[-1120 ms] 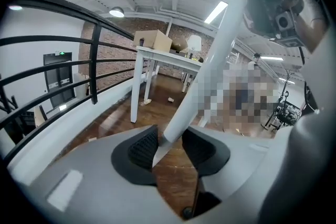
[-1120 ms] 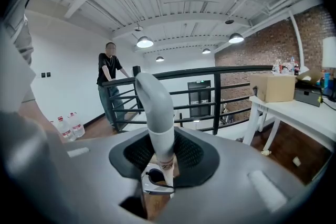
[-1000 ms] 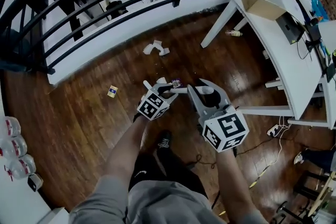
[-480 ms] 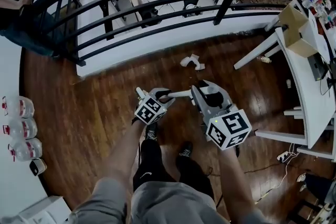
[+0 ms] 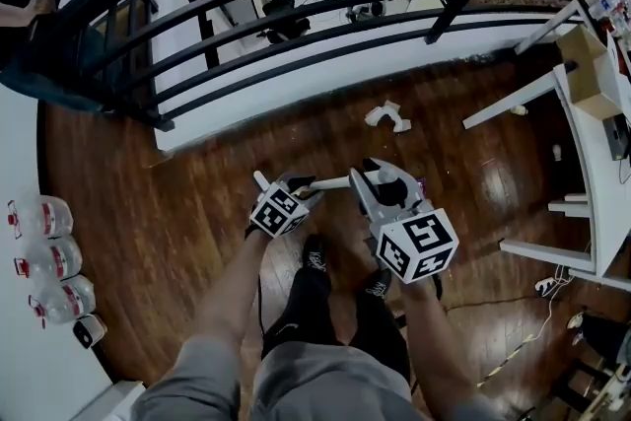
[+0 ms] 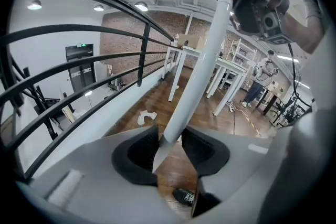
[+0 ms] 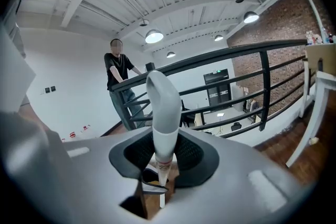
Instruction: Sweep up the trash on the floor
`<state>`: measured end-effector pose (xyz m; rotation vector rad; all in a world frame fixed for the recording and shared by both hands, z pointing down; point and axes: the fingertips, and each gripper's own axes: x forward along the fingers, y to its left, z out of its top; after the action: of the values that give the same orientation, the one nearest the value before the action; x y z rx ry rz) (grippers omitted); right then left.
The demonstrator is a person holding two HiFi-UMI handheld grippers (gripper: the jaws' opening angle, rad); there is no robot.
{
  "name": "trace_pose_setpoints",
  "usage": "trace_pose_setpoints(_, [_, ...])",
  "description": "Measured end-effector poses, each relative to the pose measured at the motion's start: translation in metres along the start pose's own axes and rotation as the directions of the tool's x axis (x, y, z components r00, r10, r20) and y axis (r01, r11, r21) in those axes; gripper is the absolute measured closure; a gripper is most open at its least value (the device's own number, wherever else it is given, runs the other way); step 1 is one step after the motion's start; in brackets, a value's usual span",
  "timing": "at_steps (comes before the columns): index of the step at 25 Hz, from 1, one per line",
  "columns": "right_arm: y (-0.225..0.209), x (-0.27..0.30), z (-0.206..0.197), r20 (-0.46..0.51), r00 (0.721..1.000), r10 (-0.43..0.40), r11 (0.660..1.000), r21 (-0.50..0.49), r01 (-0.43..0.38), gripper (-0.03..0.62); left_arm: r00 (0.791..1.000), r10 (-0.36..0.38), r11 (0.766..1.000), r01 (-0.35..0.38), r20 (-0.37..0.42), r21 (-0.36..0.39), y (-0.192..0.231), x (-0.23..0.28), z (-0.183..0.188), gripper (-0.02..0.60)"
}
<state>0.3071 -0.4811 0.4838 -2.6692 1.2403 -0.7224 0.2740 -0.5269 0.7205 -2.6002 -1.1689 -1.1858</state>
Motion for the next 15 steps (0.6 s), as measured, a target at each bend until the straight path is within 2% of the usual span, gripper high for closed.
trace_pose_setpoints(5, [-0.011, 0.009, -0.015, -0.041, 0.997, -0.067, 0.998, 0.02, 0.068, 0.503, 0.997, -0.076, 0.997, 0.077, -0.016, 0.023, 0.006, 0.021, -0.007, 0.439])
trace_pose_setpoints(15, [-0.101, -0.054, -0.02, -0.041, 0.959, -0.279, 0.956, 0.082, 0.282, 0.503, 0.972, -0.226, 0.962, 0.234, -0.069, 0.139, -0.042, 0.105, 0.047, 0.436])
